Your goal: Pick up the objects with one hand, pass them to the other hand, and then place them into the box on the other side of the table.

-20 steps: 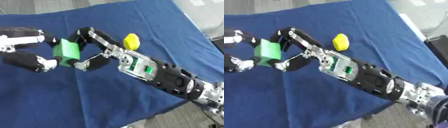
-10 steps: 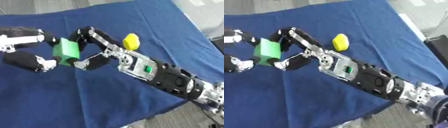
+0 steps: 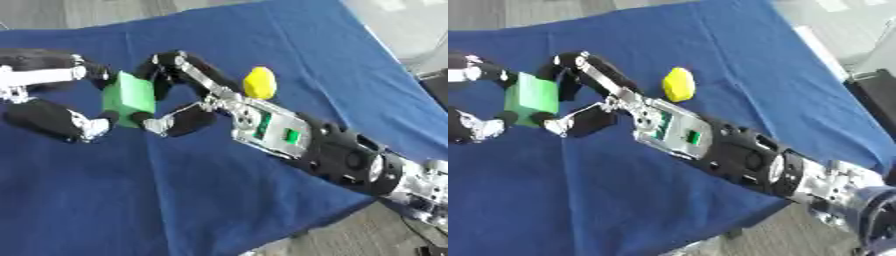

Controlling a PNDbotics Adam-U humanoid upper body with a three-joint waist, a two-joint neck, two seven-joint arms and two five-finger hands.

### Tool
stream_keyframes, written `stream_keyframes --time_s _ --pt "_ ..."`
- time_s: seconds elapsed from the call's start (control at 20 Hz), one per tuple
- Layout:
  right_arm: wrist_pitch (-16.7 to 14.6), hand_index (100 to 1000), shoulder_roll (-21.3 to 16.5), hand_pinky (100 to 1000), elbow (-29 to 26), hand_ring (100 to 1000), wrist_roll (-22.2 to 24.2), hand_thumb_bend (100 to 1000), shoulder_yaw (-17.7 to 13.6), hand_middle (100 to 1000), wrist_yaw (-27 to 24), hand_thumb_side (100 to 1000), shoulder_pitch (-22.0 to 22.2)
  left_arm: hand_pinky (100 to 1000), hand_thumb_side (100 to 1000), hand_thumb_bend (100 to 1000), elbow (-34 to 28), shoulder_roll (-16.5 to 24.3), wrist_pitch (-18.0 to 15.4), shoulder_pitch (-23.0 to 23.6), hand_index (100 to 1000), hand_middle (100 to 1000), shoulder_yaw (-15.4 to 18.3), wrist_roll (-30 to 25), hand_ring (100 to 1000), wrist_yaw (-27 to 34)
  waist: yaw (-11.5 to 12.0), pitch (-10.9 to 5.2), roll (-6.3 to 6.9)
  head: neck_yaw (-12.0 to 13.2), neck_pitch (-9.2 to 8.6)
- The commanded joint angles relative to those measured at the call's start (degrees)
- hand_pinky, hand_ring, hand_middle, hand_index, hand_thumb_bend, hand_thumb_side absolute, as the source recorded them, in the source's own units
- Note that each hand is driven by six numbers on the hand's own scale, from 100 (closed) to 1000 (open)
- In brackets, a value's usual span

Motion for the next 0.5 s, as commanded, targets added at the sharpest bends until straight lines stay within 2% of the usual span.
stream_keyframes --time_s 0.05,0.3,0.5 --pt "0.4 642 -1.5 502 -1.2 483 -1.3 100 -3.2 530 -0.5 100 -3.1 1000 520 100 -1.4 -4.1 -1.3 -0.3 858 718 -3.2 -1.3 870 0.4 0.0 -1.95 0.89 -0.4 -0.08" --pt "0.0 643 -1.4 499 -1.2 478 -1.3 100 -3.1 525 -0.9 100 -3.1 1000 497 111 -1.4 -4.8 -0.9 -0.6 844 704 -3.1 -1.3 863 -0.9 0.1 -2.02 0.72 -0.4 -0.08" --pt "-0.4 642 -1.4 498 -1.2 475 -1.8 100 -3.1 522 -1.2 100 -3.1 1000 458 166 -1.8 -5.1 -1.3 -0.9 838 700 -3.0 -1.3 862 -2.5 0.2 -2.09 0.67 -0.5 -0.08"
